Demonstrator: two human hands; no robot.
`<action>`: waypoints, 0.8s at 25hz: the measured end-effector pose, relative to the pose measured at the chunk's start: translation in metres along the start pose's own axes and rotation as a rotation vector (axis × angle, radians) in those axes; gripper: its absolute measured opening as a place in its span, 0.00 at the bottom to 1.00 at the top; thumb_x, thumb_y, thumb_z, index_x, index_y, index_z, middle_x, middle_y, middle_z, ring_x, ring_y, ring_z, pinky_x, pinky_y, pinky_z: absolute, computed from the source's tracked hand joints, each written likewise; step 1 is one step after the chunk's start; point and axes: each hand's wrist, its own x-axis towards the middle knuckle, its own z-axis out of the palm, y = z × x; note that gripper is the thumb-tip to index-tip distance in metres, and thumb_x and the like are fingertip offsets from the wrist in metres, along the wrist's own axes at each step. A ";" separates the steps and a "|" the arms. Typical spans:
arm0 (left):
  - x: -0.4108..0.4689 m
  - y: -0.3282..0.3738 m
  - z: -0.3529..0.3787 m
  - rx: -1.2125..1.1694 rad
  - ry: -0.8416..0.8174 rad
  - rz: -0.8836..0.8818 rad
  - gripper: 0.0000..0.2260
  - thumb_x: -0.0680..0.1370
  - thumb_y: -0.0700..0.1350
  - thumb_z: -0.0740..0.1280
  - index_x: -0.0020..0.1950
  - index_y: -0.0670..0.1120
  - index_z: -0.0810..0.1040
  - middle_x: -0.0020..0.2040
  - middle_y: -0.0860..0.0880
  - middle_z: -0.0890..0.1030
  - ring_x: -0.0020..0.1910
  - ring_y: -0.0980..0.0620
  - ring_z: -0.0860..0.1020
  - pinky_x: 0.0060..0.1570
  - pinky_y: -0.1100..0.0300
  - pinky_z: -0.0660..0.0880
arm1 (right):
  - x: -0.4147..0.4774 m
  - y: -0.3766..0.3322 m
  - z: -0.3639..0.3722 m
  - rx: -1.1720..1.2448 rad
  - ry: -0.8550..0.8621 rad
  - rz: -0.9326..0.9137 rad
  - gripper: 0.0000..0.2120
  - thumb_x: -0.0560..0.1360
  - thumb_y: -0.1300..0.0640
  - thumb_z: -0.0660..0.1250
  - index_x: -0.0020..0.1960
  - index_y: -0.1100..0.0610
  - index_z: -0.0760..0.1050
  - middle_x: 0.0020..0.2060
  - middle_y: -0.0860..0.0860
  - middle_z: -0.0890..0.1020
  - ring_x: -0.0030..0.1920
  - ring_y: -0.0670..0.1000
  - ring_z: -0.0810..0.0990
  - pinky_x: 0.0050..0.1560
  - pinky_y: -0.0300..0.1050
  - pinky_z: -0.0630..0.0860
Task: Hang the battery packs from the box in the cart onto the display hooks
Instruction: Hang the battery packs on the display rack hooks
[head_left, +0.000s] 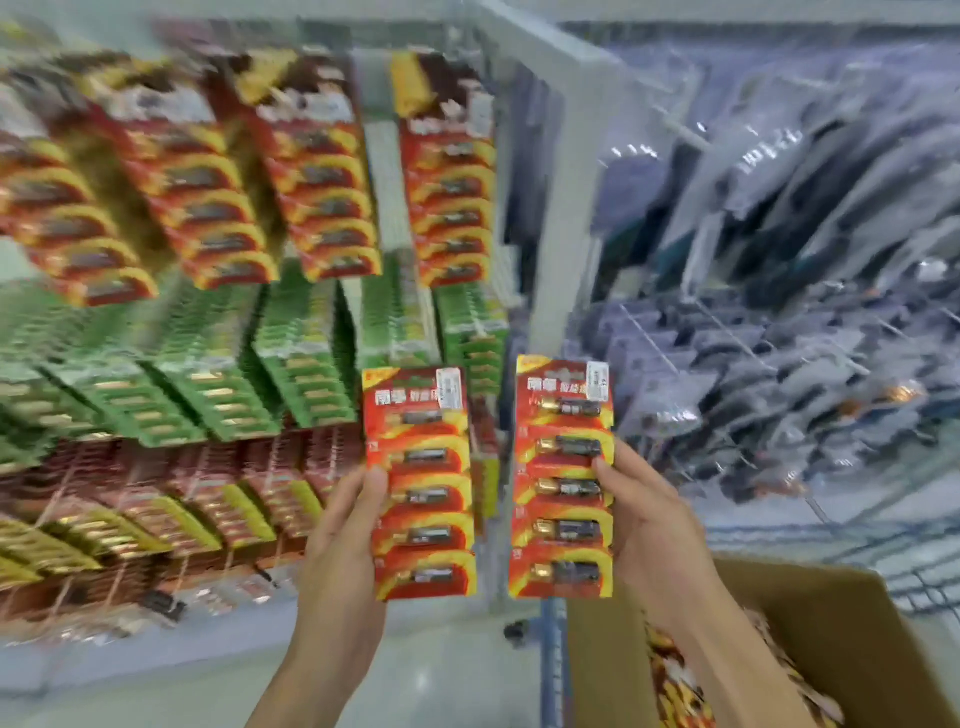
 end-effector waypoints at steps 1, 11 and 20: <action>0.004 0.017 -0.019 -0.027 0.017 0.009 0.18 0.75 0.54 0.70 0.62 0.49 0.82 0.55 0.43 0.87 0.49 0.42 0.87 0.48 0.47 0.81 | 0.006 0.005 0.027 -0.001 -0.003 0.002 0.15 0.76 0.57 0.65 0.60 0.55 0.84 0.54 0.59 0.87 0.48 0.58 0.87 0.43 0.51 0.85; 0.048 0.154 -0.168 -0.002 -0.005 0.104 0.13 0.78 0.52 0.69 0.60 0.48 0.82 0.52 0.42 0.88 0.49 0.39 0.87 0.53 0.41 0.81 | 0.039 0.061 0.226 0.062 0.071 -0.030 0.13 0.78 0.58 0.66 0.62 0.54 0.80 0.53 0.56 0.88 0.50 0.58 0.88 0.48 0.58 0.83; 0.061 0.196 -0.165 -0.137 -0.085 0.104 0.14 0.77 0.46 0.70 0.61 0.41 0.82 0.51 0.39 0.88 0.46 0.38 0.87 0.51 0.45 0.80 | 0.045 0.057 0.254 0.171 0.154 -0.022 0.19 0.75 0.59 0.67 0.66 0.60 0.77 0.53 0.60 0.87 0.48 0.62 0.88 0.40 0.57 0.84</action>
